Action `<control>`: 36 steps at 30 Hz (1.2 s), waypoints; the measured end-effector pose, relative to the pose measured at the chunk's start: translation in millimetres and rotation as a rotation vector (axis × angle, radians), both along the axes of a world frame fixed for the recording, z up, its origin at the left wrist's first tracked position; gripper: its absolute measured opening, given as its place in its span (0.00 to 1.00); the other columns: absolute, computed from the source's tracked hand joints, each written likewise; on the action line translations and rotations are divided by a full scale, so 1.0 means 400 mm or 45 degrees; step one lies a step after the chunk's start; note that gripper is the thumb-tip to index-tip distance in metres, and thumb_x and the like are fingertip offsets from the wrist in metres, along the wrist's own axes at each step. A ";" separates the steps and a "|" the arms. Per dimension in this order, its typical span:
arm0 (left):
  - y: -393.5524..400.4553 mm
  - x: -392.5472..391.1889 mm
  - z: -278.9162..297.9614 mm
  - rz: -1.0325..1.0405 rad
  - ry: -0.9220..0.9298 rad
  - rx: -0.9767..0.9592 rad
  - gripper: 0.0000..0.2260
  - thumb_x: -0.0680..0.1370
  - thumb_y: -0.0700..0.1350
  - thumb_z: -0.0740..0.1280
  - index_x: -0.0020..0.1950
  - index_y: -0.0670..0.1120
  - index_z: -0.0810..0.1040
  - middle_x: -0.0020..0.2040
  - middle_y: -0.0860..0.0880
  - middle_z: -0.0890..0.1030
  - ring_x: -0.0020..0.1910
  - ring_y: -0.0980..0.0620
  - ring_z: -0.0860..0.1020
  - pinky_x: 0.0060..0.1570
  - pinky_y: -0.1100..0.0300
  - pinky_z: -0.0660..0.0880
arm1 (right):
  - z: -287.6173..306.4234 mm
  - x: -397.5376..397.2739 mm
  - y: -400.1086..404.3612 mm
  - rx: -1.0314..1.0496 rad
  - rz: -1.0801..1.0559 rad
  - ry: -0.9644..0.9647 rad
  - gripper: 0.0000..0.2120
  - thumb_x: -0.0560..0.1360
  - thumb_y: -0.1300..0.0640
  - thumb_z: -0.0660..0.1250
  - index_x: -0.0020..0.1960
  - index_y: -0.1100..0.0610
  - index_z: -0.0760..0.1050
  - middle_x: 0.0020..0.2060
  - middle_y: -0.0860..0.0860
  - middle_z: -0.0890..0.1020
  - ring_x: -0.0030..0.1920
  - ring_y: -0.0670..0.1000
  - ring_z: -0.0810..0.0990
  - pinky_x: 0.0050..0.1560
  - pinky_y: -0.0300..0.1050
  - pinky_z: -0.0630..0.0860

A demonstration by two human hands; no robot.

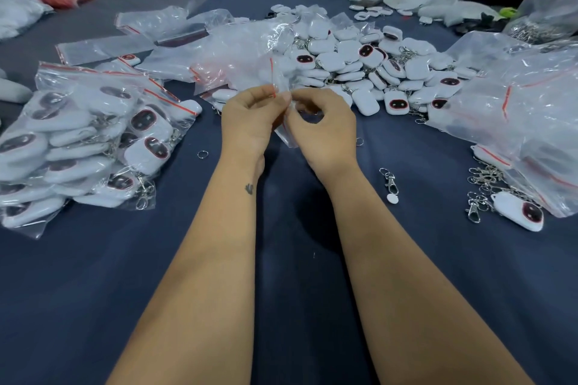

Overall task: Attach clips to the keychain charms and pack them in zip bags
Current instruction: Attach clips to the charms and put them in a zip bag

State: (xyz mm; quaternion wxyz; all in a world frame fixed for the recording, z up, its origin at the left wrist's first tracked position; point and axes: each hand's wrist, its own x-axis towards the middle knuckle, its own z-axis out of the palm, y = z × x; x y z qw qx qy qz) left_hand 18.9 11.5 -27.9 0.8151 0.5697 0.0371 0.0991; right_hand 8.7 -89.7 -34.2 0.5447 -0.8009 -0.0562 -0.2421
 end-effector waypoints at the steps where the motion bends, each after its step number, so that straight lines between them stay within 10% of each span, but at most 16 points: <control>1: 0.000 -0.003 0.001 -0.010 0.003 0.017 0.06 0.75 0.33 0.71 0.51 0.37 0.80 0.39 0.44 0.83 0.39 0.49 0.81 0.49 0.55 0.80 | 0.001 -0.003 0.001 0.071 0.055 0.047 0.07 0.72 0.61 0.69 0.47 0.53 0.83 0.39 0.47 0.82 0.40 0.41 0.77 0.46 0.33 0.74; 5: 0.001 -0.011 0.006 0.020 -0.052 0.262 0.03 0.73 0.35 0.73 0.44 0.42 0.82 0.38 0.45 0.83 0.38 0.53 0.80 0.44 0.59 0.79 | 0.009 -0.003 -0.003 0.375 0.205 0.181 0.08 0.75 0.63 0.66 0.41 0.64 0.82 0.34 0.59 0.82 0.37 0.45 0.77 0.43 0.41 0.75; 8: -0.006 -0.015 0.005 -0.002 -0.120 0.494 0.06 0.71 0.34 0.73 0.40 0.45 0.83 0.34 0.49 0.82 0.34 0.56 0.79 0.38 0.65 0.76 | 0.010 0.003 -0.017 0.398 0.180 0.226 0.11 0.78 0.60 0.66 0.38 0.57 0.81 0.29 0.45 0.80 0.33 0.41 0.76 0.40 0.39 0.73; 13: -0.007 -0.015 0.003 -0.056 -0.133 0.462 0.07 0.72 0.32 0.73 0.43 0.44 0.82 0.36 0.49 0.82 0.35 0.56 0.80 0.41 0.65 0.77 | 0.009 0.013 -0.027 0.561 0.088 0.312 0.14 0.80 0.63 0.61 0.39 0.57 0.80 0.31 0.48 0.82 0.33 0.44 0.80 0.38 0.41 0.80; 18: -0.011 -0.007 0.000 0.458 -0.274 0.688 0.09 0.75 0.36 0.66 0.47 0.50 0.77 0.43 0.51 0.75 0.36 0.61 0.71 0.41 0.72 0.68 | 0.011 0.021 -0.032 0.482 -0.187 0.205 0.08 0.80 0.62 0.62 0.43 0.57 0.77 0.34 0.51 0.81 0.36 0.49 0.78 0.45 0.52 0.80; 24: 0.009 -0.007 0.002 0.013 -0.033 1.117 0.06 0.74 0.44 0.70 0.41 0.53 0.76 0.38 0.55 0.78 0.36 0.58 0.76 0.39 0.61 0.71 | 0.019 0.022 -0.045 0.762 -0.140 0.192 0.07 0.81 0.63 0.61 0.47 0.61 0.76 0.33 0.52 0.81 0.32 0.47 0.80 0.40 0.43 0.81; 30: -0.003 -0.036 0.036 0.676 -0.444 0.669 0.09 0.74 0.38 0.57 0.46 0.53 0.67 0.36 0.55 0.70 0.36 0.49 0.72 0.41 0.50 0.73 | 0.034 0.011 -0.063 0.975 -0.156 0.169 0.13 0.72 0.71 0.56 0.41 0.57 0.76 0.31 0.55 0.81 0.29 0.50 0.78 0.32 0.38 0.74; 36: 0.046 -0.024 0.048 1.221 -0.676 0.517 0.15 0.78 0.37 0.52 0.61 0.42 0.74 0.53 0.51 0.66 0.51 0.49 0.72 0.52 0.51 0.78 | -0.005 0.016 -0.030 0.066 -0.090 0.252 0.14 0.75 0.64 0.58 0.54 0.52 0.78 0.45 0.45 0.81 0.46 0.46 0.77 0.52 0.44 0.74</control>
